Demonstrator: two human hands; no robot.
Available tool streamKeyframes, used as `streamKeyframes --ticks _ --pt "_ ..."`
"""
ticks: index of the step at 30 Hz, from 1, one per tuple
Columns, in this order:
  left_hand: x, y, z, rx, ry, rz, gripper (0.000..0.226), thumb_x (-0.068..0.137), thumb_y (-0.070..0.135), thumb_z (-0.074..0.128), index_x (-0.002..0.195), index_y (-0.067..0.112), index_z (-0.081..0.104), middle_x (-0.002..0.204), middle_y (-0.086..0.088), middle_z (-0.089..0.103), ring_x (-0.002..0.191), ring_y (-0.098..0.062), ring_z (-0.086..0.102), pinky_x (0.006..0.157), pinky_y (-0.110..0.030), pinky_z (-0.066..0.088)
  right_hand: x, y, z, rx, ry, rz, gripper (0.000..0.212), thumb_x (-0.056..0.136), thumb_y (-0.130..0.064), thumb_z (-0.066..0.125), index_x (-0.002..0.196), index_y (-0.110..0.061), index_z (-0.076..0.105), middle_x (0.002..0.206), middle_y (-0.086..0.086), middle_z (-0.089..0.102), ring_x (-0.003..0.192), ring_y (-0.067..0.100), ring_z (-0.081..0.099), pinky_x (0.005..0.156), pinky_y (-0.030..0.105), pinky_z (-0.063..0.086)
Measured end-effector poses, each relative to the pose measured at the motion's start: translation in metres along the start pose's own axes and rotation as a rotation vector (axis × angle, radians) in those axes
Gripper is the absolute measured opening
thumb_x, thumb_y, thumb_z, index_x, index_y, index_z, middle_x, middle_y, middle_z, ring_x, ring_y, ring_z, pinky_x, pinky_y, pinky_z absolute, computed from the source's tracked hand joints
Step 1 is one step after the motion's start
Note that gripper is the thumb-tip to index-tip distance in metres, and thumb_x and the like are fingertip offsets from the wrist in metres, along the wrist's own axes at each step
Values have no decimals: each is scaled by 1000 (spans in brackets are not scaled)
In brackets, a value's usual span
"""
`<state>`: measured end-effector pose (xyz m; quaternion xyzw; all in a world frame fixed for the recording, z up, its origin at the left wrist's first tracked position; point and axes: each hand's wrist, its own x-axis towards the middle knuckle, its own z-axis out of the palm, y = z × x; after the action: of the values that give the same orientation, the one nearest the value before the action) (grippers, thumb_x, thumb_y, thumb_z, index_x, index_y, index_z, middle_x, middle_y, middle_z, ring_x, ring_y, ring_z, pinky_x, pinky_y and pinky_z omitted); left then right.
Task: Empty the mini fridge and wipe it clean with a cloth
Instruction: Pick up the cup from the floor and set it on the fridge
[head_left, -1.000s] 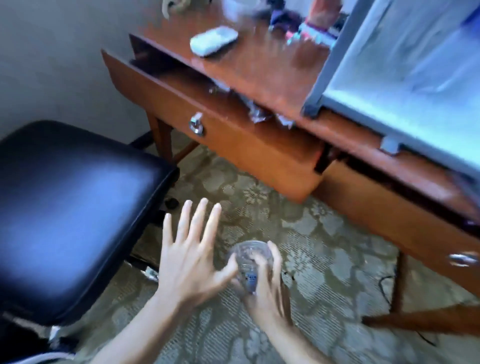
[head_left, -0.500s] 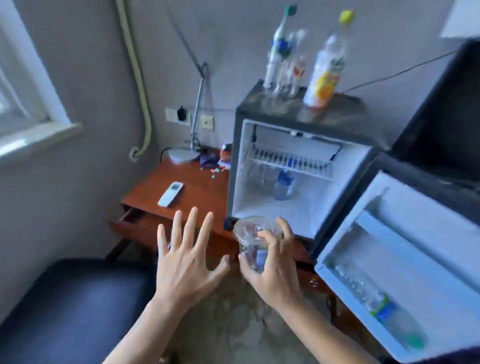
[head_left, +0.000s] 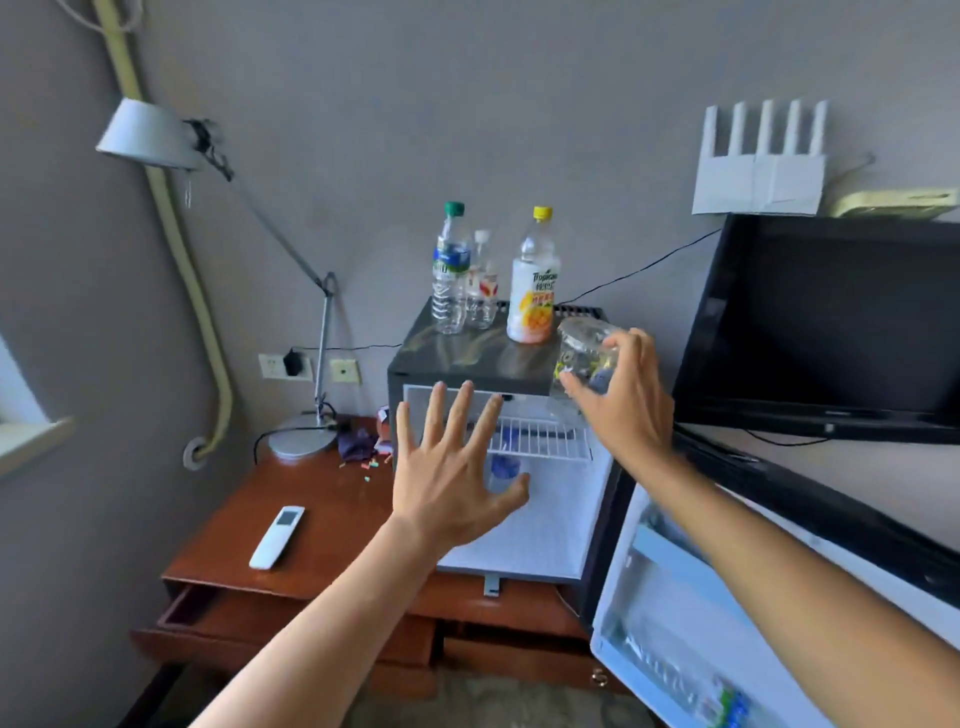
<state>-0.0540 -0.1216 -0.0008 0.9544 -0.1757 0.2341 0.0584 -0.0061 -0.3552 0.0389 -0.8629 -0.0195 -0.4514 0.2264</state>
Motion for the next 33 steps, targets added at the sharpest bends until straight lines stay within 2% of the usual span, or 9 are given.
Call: streamKeyframes --ticks 4,8,18,21,24,26,29,31,33 --pt "50 2 13 5 -10 14 97 86 86 27 164 37 -2 174 -1 -6 158 -31 -16 123 -65 -5 65 41 28 -74 -63 71 61 78 -44 81 117 -17 43 125 6 46 98 32 59 62 38 48" --pt "89 -1 23 9 -46 -2 98 86 87 27 164 37 -6 174 -1 -9 158 -30 -18 123 -66 -5 109 69 58 -110 -146 128 60 81 -44 80 118 -18 41 128 7 44 97 34 60 61 34 40" --pt "150 -49 58 15 -66 4 102 82 89 26 165 33 4 174 -1 3 160 -29 -7 123 -66 -1 150 91 119 -175 -222 107 65 87 -47 74 132 -17 37 144 7 35 106 35 60 64 38 50" --pt "157 -60 66 -2 -50 58 101 83 88 27 165 33 7 174 -1 7 160 -28 -5 124 -66 1 146 93 122 -188 -218 135 86 85 -55 72 149 -20 25 163 9 17 133 37 47 86 47 53" --pt "154 -72 76 -30 3 95 98 85 86 34 164 30 17 172 -4 15 160 -28 3 124 -65 5 136 80 112 -199 -117 180 98 84 -63 66 158 -22 15 168 15 1 147 43 24 113 52 37" --pt "146 -78 78 -44 70 107 94 87 80 40 163 27 25 171 -6 19 160 -29 6 124 -64 8 119 59 99 -110 56 149 89 87 -54 65 157 -17 23 165 20 10 148 42 23 117 51 33" --pt "117 -85 82 -110 227 182 86 89 66 52 158 17 40 168 -11 28 158 -31 15 123 -62 19 64 16 83 73 291 66 70 90 -29 70 149 -5 40 155 25 30 146 38 32 118 48 32" --pt "89 -86 90 -184 335 257 77 87 55 60 151 12 51 162 -13 39 155 -33 27 121 -60 27 12 -7 80 110 310 32 62 89 -19 70 142 2 47 147 26 40 141 37 39 117 44 33" --pt "58 -86 107 -227 372 309 74 83 47 67 145 9 58 158 -14 45 151 -34 36 117 -60 34 -45 -20 88 82 227 25 59 89 -21 68 139 4 49 143 24 45 139 36 43 116 41 35"
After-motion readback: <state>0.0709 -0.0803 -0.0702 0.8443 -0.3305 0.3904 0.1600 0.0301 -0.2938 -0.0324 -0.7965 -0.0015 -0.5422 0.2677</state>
